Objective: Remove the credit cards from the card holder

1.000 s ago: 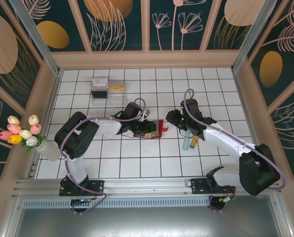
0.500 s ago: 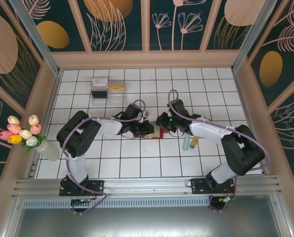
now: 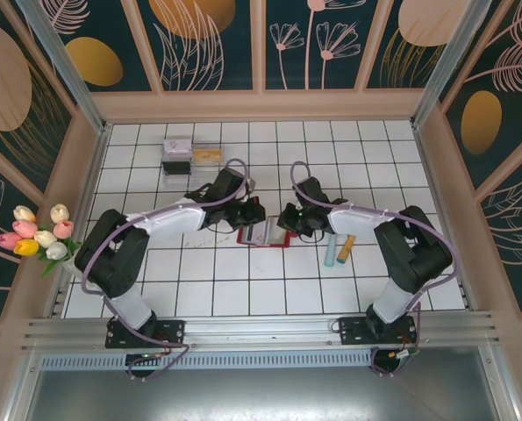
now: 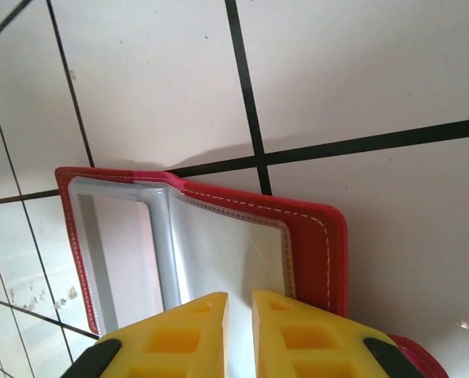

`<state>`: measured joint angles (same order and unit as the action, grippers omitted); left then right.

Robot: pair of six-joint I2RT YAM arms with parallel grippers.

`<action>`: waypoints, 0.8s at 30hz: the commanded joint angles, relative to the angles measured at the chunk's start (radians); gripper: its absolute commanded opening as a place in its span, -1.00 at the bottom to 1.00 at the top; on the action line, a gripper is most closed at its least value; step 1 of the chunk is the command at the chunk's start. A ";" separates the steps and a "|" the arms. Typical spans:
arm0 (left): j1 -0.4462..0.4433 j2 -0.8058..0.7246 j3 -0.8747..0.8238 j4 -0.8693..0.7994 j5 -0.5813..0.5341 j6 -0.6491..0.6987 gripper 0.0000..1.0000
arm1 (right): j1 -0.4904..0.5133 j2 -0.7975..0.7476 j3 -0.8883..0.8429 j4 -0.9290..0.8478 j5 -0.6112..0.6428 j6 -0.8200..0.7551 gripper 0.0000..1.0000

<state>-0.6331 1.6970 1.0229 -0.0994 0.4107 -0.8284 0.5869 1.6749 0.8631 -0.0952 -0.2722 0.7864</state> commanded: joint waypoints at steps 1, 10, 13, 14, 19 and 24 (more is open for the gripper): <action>0.048 -0.034 -0.043 -0.091 -0.086 0.047 -0.88 | -0.002 0.013 0.028 -0.011 -0.029 -0.032 -0.64; 0.063 0.010 -0.102 -0.081 -0.115 0.090 -0.79 | 0.001 -0.011 0.019 0.064 -0.071 -0.026 -0.63; 0.062 0.024 -0.119 -0.050 -0.096 0.082 -0.80 | 0.007 -0.010 0.027 0.069 -0.086 -0.021 -0.63; 0.062 0.040 -0.125 -0.034 -0.078 0.076 -0.80 | 0.010 -0.006 0.030 0.072 -0.092 -0.019 -0.62; 0.061 0.052 -0.165 0.013 -0.037 0.045 -0.81 | 0.042 0.026 0.053 0.067 -0.090 0.002 -0.62; 0.047 0.064 -0.198 0.050 0.010 0.027 -0.81 | 0.054 0.041 0.044 0.096 -0.100 0.023 -0.62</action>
<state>-0.5705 1.7351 0.8505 -0.0708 0.3790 -0.7849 0.6350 1.6901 0.8913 -0.0257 -0.3504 0.7883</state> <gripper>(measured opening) 0.098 0.188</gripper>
